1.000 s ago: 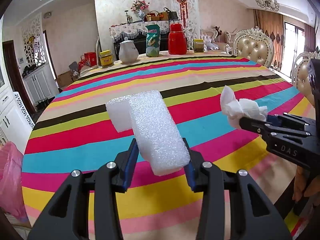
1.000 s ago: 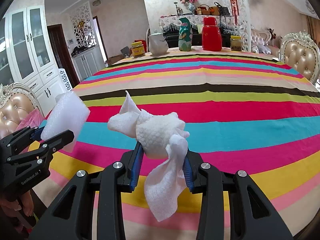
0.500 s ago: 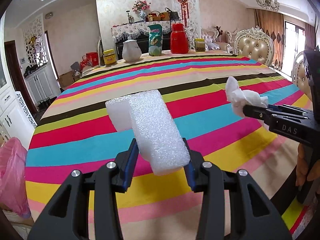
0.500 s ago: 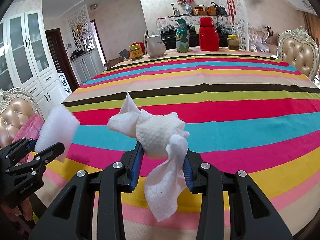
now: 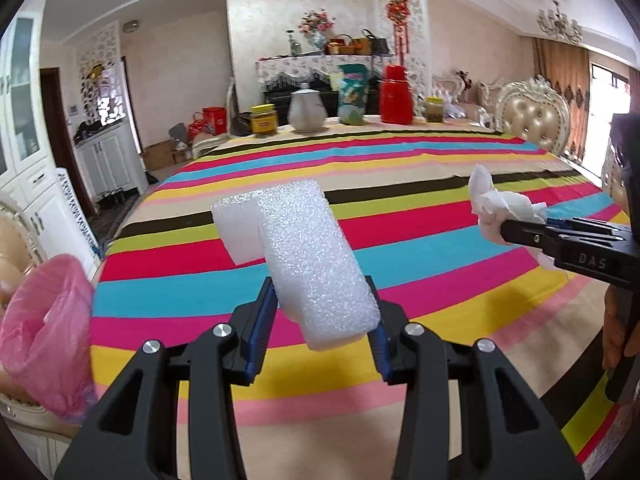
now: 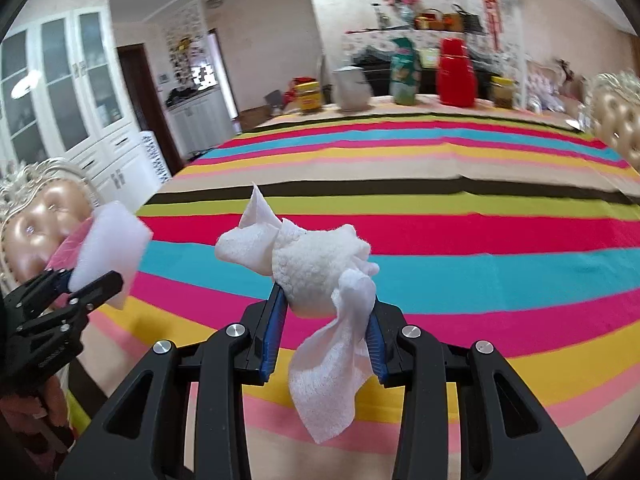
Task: Collect trash
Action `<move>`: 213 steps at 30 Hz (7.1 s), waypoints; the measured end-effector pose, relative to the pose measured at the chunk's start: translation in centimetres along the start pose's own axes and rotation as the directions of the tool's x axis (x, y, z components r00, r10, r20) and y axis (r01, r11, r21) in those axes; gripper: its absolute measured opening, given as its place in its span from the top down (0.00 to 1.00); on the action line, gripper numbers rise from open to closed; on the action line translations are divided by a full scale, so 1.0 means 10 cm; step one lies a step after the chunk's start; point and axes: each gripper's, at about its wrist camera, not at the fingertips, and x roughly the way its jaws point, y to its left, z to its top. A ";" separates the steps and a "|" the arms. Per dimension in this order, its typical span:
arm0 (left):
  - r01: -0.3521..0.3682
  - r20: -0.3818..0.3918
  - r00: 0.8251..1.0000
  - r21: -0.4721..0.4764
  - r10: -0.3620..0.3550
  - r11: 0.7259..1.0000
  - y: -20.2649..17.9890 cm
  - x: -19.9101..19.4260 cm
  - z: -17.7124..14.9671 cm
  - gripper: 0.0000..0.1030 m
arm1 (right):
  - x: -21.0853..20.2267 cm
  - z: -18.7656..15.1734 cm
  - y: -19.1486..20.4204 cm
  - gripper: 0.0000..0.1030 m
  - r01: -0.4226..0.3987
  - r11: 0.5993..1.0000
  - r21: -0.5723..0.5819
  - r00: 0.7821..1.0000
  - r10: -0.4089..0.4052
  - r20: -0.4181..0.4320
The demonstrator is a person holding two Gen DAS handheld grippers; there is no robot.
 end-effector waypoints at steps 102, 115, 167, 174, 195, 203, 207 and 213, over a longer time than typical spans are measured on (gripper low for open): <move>-0.559 -0.073 0.808 -0.412 0.585 0.720 2.01 -1.67 -0.59 0.05 | 0.17 0.24 2.61 0.18 -0.395 0.811 -0.432 0.901 0.433 -0.011; -0.591 -0.109 0.789 -0.401 0.604 0.699 1.84 -1.65 -0.65 0.05 | 0.24 0.20 2.58 0.18 -0.448 0.796 -0.408 0.881 0.471 -0.049; -0.618 -0.135 0.766 -0.421 0.628 0.664 1.89 -1.84 -0.81 0.05 | 0.05 0.13 2.75 0.18 -0.488 0.740 -0.463 0.849 0.525 -0.057; -0.619 -0.135 0.766 -0.417 0.628 0.665 1.88 -1.83 -0.82 0.05 | 0.05 0.15 2.74 0.18 -0.488 0.742 -0.460 0.850 0.523 -0.059; -0.619 -0.137 0.767 -0.415 0.627 0.667 1.86 -1.82 -0.82 0.05 | 0.07 0.14 2.75 0.18 -0.488 0.742 -0.459 0.851 0.521 -0.062; -0.619 -0.137 0.767 -0.414 0.627 0.667 1.86 -1.82 -0.82 0.05 | 0.06 0.15 2.75 0.18 -0.489 0.742 -0.459 0.850 0.522 -0.063; -0.618 -0.137 0.768 -0.414 0.626 0.668 1.86 -1.81 -0.83 0.05 | 0.07 0.13 2.76 0.18 -0.488 0.739 -0.463 0.851 0.521 -0.065; -0.618 -0.138 0.768 -0.417 0.625 0.667 1.87 -1.82 -0.84 0.05 | 0.07 0.10 2.78 0.18 -0.489 0.738 -0.465 0.850 0.522 -0.066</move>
